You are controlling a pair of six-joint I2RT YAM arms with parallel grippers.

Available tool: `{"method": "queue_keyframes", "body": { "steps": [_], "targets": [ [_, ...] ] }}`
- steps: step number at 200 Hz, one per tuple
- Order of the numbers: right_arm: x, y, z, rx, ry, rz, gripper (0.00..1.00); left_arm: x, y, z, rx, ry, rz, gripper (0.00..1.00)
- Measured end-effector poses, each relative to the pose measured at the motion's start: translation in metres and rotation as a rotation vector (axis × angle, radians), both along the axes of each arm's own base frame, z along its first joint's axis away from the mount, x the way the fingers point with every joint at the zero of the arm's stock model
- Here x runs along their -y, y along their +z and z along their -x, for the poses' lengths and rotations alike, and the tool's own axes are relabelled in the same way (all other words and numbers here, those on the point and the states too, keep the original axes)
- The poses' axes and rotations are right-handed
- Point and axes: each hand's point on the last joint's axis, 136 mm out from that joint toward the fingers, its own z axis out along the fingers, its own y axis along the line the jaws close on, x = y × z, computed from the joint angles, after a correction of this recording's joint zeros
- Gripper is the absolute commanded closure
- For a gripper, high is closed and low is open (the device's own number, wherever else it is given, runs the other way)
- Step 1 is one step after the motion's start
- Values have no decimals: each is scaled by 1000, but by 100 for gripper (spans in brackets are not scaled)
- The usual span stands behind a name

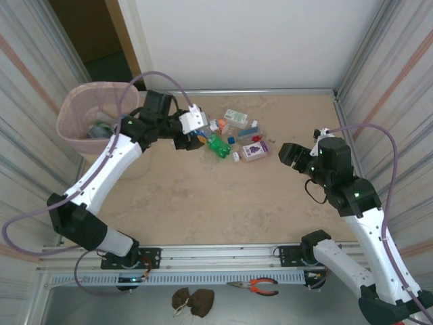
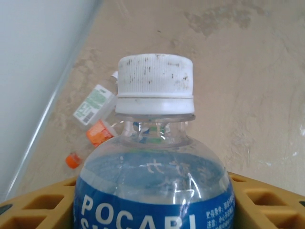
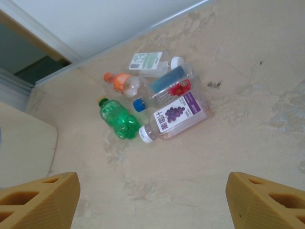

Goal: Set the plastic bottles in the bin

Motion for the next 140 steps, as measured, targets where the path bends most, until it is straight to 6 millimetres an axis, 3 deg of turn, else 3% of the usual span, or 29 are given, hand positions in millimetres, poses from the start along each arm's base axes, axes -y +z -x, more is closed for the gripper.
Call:
{"method": "queue_keyframes", "body": {
  "steps": [47, 80, 114, 140],
  "targets": [
    [-4, 10, -3, 8, 13, -11, 21, -53, 79, -17, 26, 238, 168, 43],
    [-6, 12, -7, 2, 17, -9, 21, -96, 123, -20, 42, 385, 262, 44],
    [-8, 11, -12, -11, 21, -6, 21, -138, 149, -23, 34, 534, 326, 47],
    [-10, 10, -16, -18, 24, -5, 21, -174, 154, -29, 6, 663, 369, 48]
  ]
}}
